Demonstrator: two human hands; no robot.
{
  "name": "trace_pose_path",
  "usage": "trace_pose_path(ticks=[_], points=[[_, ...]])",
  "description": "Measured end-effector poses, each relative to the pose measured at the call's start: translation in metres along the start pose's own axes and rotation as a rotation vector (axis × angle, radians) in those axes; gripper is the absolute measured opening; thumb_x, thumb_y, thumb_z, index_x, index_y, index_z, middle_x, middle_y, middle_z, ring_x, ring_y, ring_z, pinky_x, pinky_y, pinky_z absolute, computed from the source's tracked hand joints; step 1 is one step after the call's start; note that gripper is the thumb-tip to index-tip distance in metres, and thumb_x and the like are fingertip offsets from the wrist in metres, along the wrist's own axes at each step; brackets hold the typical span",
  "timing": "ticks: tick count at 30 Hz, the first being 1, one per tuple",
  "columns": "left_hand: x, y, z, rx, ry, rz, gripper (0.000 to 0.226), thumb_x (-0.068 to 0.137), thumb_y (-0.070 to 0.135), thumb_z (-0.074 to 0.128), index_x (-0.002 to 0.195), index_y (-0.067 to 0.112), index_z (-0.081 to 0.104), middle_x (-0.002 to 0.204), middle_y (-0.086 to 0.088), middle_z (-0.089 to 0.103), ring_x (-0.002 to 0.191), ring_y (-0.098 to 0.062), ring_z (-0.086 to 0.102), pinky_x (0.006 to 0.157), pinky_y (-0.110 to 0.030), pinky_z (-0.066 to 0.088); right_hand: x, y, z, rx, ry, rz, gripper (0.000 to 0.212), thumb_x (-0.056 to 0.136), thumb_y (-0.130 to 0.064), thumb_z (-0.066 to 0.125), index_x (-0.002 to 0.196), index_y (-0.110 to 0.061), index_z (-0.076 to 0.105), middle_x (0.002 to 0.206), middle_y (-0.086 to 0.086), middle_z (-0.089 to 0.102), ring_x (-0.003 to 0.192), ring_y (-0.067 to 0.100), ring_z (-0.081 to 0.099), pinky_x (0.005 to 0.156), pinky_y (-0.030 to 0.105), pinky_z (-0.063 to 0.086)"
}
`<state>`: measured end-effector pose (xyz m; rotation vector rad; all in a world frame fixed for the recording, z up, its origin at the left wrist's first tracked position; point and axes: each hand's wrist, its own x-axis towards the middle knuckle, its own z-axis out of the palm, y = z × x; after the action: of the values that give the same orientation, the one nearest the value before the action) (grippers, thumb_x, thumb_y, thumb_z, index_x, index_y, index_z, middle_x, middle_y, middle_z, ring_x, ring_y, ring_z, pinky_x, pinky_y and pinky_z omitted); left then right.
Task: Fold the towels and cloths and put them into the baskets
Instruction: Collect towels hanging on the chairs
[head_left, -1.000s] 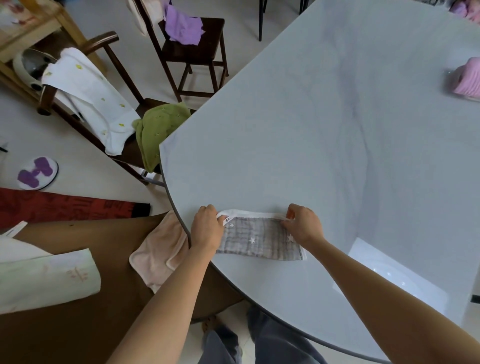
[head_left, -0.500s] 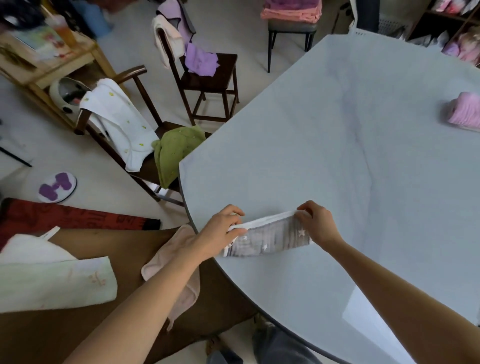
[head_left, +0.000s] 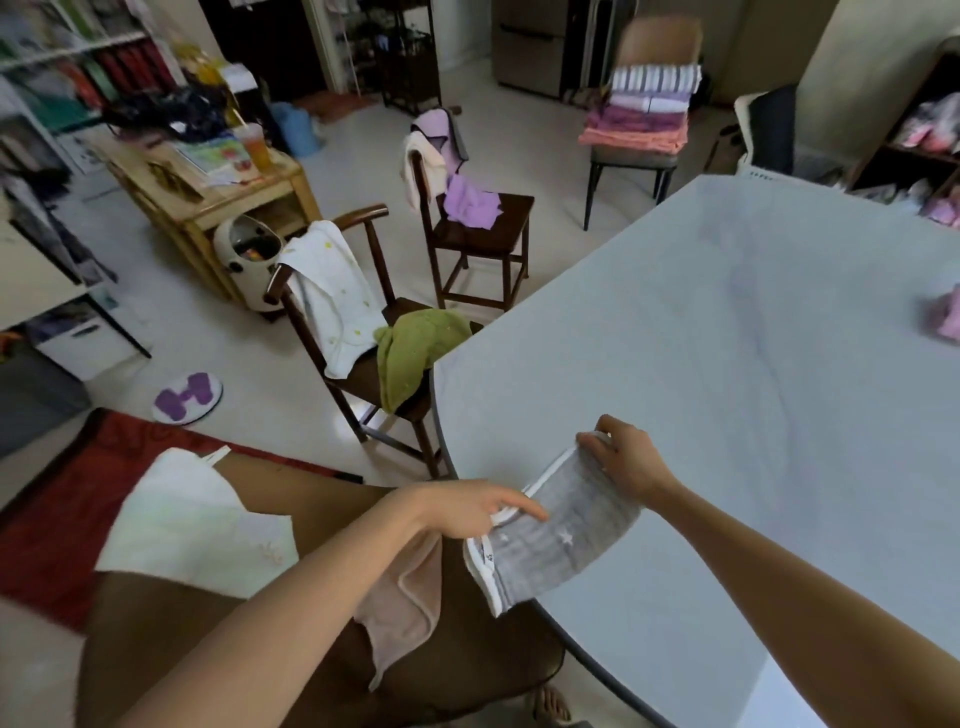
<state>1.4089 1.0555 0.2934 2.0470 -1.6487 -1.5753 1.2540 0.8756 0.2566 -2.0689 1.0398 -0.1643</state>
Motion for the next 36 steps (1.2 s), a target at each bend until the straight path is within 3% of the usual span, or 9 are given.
trace_pose_path(ticks=[5,6,7,8,13,18,23,27,36], points=[[-0.02,-0.009,-0.001,-0.093,0.056,-0.045,0.076,0.085,-0.009,0.038,0.133,0.047,0.05,0.128,-0.006,0.057,0.112,-0.021,0.058,0.086,-0.024,0.048,-0.01,-0.001,0.009,-0.109,-0.069,-0.006,0.026,0.095,-0.031,0.053,0.075,-0.018,0.044,0.075,0.001,0.055,0.077,0.025,0.052,0.065,0.031,0.033],[-0.023,-0.008,-0.002,-0.092,0.062,-0.061,0.076,0.084,-0.01,0.037,0.133,0.046,0.052,0.139,-0.005,0.05,0.107,-0.021,0.059,0.078,-0.017,0.047,-0.012,-0.001,0.012,-0.125,-0.063,-0.004,0.026,0.096,-0.032,0.053,0.076,-0.018,0.044,0.077,0.002,0.057,0.079,0.026,0.053,0.065,0.031,0.034],[-0.025,-0.006,-0.003,-0.088,0.063,-0.076,0.075,0.083,-0.01,0.035,0.132,0.045,0.054,0.105,0.011,0.028,0.105,-0.023,0.058,0.073,-0.015,0.044,-0.013,-0.003,0.016,-0.128,-0.048,0.0,0.024,0.096,-0.032,0.052,0.078,-0.017,0.045,0.079,0.003,0.058,0.08,0.027,0.054,0.066,0.032,0.036],[-0.023,-0.007,-0.003,-0.079,0.064,-0.087,0.077,0.081,-0.009,0.033,0.129,0.046,0.056,0.114,-0.006,0.058,0.108,-0.027,0.058,0.074,-0.018,0.043,-0.014,-0.005,0.019,-0.12,-0.028,0.01,0.023,0.096,-0.032,0.052,0.082,-0.015,0.046,0.08,0.004,0.059,0.082,0.028,0.055,0.067,0.033,0.037],[-0.02,-0.012,0.003,-0.155,0.118,-0.204,0.073,0.079,-0.01,0.027,0.131,0.03,0.059,0.147,-0.001,0.043,0.121,-0.029,0.052,0.094,-0.032,0.046,-0.014,-0.023,0.026,-0.04,0.004,0.005,0.021,0.096,-0.029,0.05,0.088,-0.01,0.051,0.081,0.002,0.06,0.077,0.024,0.055,0.067,0.035,0.04],[-0.024,-0.018,0.004,-1.048,0.268,-0.265,0.041,0.084,-0.018,0.03,0.114,0.0,0.05,0.121,-0.016,0.053,0.095,-0.022,0.062,0.074,-0.031,0.059,-0.033,-0.057,0.036,-0.003,-0.01,-0.223,0.009,0.091,-0.021,0.059,0.084,-0.017,0.06,0.083,-0.002,0.065,0.074,0.015,0.058,0.07,0.029,0.046],[-0.023,-0.022,-0.004,-1.472,0.298,-0.156,0.039,0.087,-0.022,0.027,0.11,-0.002,0.052,0.116,-0.026,0.057,0.1,-0.034,0.065,0.085,-0.04,0.056,-0.055,-0.082,0.064,-0.073,0.025,-0.413,0.016,0.089,-0.029,0.064,0.086,-0.013,0.067,0.081,-0.001,0.063,0.073,0.014,0.055,0.066,0.026,0.044],[-0.029,-0.023,-0.008,-1.502,0.298,-0.112,0.037,0.087,-0.021,0.023,0.104,-0.008,0.053,0.118,-0.03,0.058,0.071,-0.026,0.071,0.1,-0.042,0.047,-0.06,-0.081,0.077,-0.124,0.04,-0.448,0.015,0.089,-0.026,0.063,0.095,-0.014,0.07,0.089,0.0,0.064,0.078,0.014,0.056,0.069,0.026,0.047],[-0.033,-0.021,-0.008,-1.503,0.332,-0.109,0.039,0.085,-0.02,0.022,0.098,-0.008,0.056,0.099,-0.028,0.067,0.083,-0.03,0.07,0.091,-0.04,0.053,-0.06,-0.088,0.084,-0.034,0.086,-0.406,0.014,0.089,-0.021,0.065,0.097,-0.013,0.074,0.091,0.0,0.064,0.077,0.013,0.058,0.068,0.026,0.048]])
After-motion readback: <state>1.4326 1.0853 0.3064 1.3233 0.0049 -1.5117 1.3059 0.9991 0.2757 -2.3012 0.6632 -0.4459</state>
